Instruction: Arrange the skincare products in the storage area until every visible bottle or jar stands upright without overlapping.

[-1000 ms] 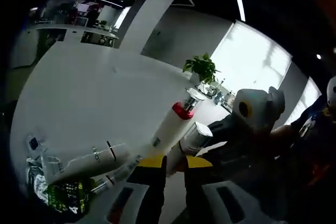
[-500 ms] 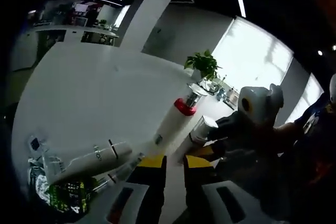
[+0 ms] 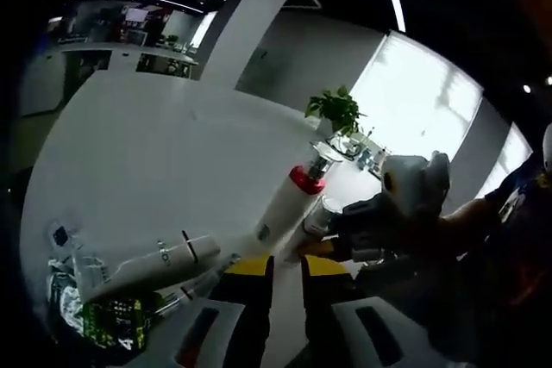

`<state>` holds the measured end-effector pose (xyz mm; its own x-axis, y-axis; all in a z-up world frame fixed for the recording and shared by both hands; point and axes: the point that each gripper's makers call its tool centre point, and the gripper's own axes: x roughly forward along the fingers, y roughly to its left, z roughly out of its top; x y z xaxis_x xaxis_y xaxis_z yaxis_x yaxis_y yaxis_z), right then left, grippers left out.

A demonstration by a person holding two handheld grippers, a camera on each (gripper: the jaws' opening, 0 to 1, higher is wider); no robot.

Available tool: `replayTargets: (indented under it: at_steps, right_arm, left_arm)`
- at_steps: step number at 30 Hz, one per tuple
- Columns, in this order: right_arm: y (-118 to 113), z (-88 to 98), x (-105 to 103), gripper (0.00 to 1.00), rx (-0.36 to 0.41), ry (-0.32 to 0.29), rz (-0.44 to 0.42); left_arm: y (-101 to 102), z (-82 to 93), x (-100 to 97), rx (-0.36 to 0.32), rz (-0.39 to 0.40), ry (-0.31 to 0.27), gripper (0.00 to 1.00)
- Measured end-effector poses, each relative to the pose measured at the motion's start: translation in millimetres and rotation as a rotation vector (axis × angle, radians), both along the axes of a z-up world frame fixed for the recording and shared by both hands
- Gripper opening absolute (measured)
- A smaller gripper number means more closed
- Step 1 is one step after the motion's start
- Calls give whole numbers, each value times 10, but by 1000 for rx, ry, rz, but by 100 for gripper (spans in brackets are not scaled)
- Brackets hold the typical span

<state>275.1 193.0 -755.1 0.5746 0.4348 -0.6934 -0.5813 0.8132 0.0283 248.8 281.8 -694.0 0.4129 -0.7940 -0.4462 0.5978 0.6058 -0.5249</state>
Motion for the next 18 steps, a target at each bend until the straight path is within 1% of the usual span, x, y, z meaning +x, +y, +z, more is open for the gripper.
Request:
replayTargets:
  at_steps: [1,5,8,10,11,13,14,15,18]
  right_arm:
    - [2,1,31,19,7,-13,-10]
    - [5,17,23,19,-2,-30,-10]
    - [1,20,29,20,1,-28,-22]
    - [-6,14,34,20,10,-13,-30]
    - [-15,-6,28,20,12,4,-35]
    - [-27,-65,-19,24,4,50,-30]
    - [-36,-114,-61,29,13,100,-47]
    - [-39,-126,-61,30,23,110,-49]
    - [-45,-106,-69,27,9,97,-33]
  left_arm:
    - [6,3,7,-4,4,1,14]
    - [7,5,15,-8,7,5,14]
    - [-2,5,7,-9,1,3,14]
    - [-2,-3,8,-3,0,3,14]
    - [-2,-4,8,-2,-1,3,14]
    - [-5,-2,7,-2,-2,2,14]
    - [-7,0,7,-3,-3,1,14]
    - [-8,2,6,-3,-3,0,14]
    - [-9,4,7,-2,-4,-2,14]
